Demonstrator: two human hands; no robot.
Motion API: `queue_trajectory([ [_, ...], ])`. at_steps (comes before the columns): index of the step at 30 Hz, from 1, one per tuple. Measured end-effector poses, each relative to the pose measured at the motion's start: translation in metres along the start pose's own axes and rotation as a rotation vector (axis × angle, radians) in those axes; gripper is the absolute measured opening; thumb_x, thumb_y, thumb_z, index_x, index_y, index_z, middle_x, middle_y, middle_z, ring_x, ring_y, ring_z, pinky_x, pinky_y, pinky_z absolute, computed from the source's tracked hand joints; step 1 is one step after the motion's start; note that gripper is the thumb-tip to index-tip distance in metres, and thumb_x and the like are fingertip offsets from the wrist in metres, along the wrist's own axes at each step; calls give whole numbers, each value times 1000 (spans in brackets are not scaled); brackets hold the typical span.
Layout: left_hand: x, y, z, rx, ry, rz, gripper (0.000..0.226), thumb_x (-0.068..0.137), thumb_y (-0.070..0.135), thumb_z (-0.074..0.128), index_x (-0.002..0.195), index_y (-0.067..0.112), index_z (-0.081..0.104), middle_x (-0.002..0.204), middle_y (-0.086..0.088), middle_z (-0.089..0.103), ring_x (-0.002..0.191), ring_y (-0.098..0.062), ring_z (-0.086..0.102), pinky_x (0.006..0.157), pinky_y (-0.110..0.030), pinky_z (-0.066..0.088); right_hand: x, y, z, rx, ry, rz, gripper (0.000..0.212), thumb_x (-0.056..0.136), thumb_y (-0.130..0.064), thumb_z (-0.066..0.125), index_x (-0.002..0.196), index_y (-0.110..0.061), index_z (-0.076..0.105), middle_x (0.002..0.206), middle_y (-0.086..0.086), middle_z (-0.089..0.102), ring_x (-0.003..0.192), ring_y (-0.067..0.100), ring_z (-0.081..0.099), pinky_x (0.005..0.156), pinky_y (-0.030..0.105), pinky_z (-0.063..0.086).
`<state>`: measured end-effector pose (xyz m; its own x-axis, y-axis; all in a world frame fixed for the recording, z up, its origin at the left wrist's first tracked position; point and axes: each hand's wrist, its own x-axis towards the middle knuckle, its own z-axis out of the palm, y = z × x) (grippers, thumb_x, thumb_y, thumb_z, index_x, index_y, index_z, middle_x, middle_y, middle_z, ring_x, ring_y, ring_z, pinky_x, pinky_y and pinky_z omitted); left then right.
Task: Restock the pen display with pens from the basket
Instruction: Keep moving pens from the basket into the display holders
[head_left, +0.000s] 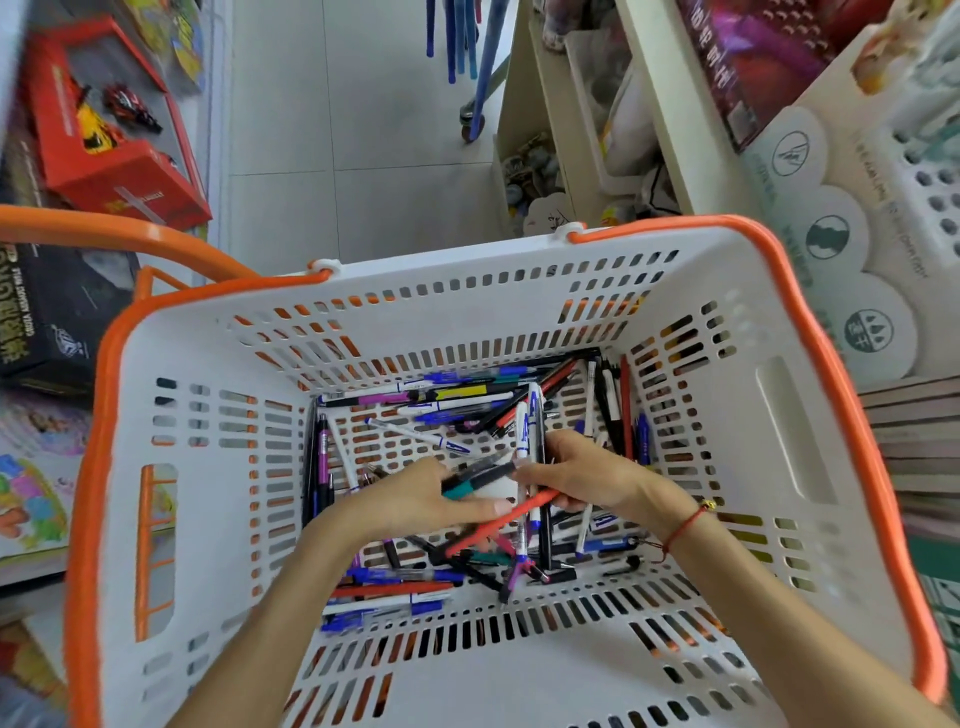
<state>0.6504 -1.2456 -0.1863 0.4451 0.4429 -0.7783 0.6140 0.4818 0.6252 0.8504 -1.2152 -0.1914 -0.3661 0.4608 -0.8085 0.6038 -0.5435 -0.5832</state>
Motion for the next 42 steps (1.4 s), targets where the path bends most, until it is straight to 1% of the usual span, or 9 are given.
queue_trajectory([
  [4,-2,13,10,-162,-63,89,34,94,46,50,102,21,72,59,14,65,62,11,60,66,-8,39,3,0,11,213,58,-11,17,99,-7,51,82,-7,54,57,0,50,44,6,42,39,14,34],
  [10,-9,-1,11,-403,-12,122,37,91,50,43,114,31,66,75,10,71,79,0,67,75,-20,44,1,6,-12,329,259,35,23,99,-23,55,79,-11,54,57,0,47,42,5,40,40,13,34],
  [13,-8,-13,8,-586,19,124,39,95,46,40,123,32,62,84,3,73,88,-11,69,85,-27,46,-5,5,-17,333,203,22,26,99,-25,55,77,-12,49,49,-6,37,40,4,31,38,14,26],
  [17,-7,-15,7,-894,16,94,34,96,34,45,117,14,63,81,-4,69,82,-19,70,74,-27,55,-12,-1,-18,350,72,-39,30,95,-35,58,102,-7,66,61,9,30,41,5,22,40,15,21],
  [20,-4,-14,8,-1025,44,82,22,96,22,48,103,7,61,79,-3,67,74,-18,68,67,-27,56,-16,-8,-16,417,-18,-61,21,92,-35,59,92,-18,71,63,8,30,42,5,21,40,16,20],
  [28,3,1,18,-759,20,56,32,88,46,58,88,14,61,54,9,31,44,-5,24,46,-16,24,-11,-8,-10,570,-66,-112,22,101,-27,46,87,-16,58,59,-8,52,47,4,31,47,16,25],
  [32,3,2,16,-628,-54,67,36,76,46,66,77,17,44,51,10,31,44,-5,23,44,-14,26,-10,-5,-8,586,-101,-107,21,101,-27,47,90,-15,60,63,-6,54,49,4,35,48,14,31],
  [37,4,-1,20,-718,-57,46,33,76,47,65,72,15,54,58,5,41,45,-6,32,47,-16,29,-6,-6,-5,744,-161,-157,22,99,-29,50,102,-11,62,85,0,64,62,10,35,57,14,41],
  [42,6,-17,18,-878,43,101,31,89,40,52,87,9,56,68,4,53,54,-7,43,50,-17,37,0,-4,-3,815,73,-103,19,97,-28,51,92,-10,53,63,-4,50,52,7,34,50,16,32],
])
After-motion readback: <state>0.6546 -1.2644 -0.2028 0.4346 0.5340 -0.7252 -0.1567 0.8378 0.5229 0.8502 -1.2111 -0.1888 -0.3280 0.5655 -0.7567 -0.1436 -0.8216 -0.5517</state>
